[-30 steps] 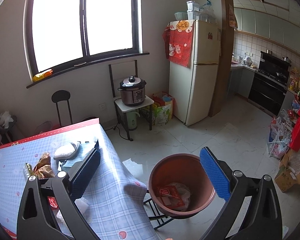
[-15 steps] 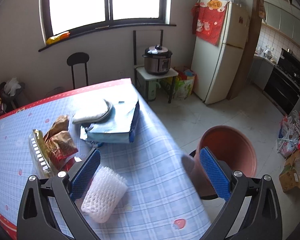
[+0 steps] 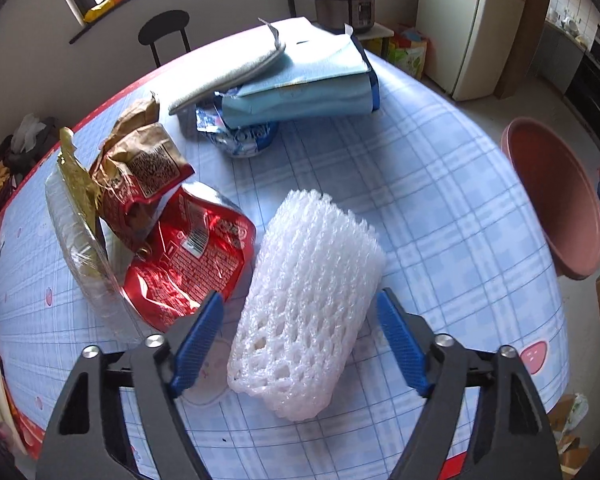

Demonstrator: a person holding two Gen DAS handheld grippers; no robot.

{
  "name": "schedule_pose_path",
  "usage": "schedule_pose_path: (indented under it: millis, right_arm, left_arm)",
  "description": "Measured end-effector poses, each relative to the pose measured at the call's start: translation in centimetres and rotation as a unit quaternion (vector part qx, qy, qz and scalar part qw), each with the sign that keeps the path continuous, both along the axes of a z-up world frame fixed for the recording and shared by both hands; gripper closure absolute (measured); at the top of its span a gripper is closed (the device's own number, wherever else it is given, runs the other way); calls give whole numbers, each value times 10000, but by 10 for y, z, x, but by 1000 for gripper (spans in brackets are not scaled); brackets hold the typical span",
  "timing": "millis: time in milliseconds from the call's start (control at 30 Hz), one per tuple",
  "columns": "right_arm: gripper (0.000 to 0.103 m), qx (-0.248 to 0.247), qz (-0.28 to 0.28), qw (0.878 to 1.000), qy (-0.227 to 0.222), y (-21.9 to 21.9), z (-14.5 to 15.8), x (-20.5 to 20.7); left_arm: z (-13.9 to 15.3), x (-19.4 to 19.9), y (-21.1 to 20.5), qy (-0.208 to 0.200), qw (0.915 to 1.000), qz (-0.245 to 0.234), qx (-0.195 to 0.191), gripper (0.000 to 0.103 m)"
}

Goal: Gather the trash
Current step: 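Grasp the clear plastic tray with the left tool while the right tool lifts the foam net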

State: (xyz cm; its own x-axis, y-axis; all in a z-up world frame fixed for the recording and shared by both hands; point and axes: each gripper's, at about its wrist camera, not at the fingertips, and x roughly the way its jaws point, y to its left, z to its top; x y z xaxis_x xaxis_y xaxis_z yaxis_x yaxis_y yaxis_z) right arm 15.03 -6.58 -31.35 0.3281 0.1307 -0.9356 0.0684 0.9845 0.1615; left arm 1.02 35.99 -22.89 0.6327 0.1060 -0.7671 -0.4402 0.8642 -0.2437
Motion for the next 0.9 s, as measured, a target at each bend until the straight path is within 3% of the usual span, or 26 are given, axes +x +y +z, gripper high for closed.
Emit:
schedule_pose_path:
  millis: [67, 167, 400, 567, 733, 900]
  right_arm:
    - [58, 231, -109, 9997, 34, -6, -3, -2]
    - [81, 255, -16, 9996, -131, -9, 10, -5]
    - [83, 83, 275, 9962, -821, -22, 48, -20]
    - [83, -2, 392, 9942, -1005, -39, 57, -23]
    - [83, 125, 384, 9937, -1041, -63, 59, -22]
    - [83, 15, 544, 9914, -1189, -84, 60, -25]
  left_arm:
    - [-5, 3, -8, 54, 9999, -110, -49, 6]
    - [-12, 9, -19, 135, 9993, -188, -296, 6]
    - [-5, 39, -67, 72, 9965, -621, -557, 6]
    - [-9, 69, -119, 198, 9927, -888, -790, 6]
    - [-21, 101, -171, 505, 9911, -702, -1008, 6]
    - [-19, 128, -219, 592, 9951, -370, -694, 6]
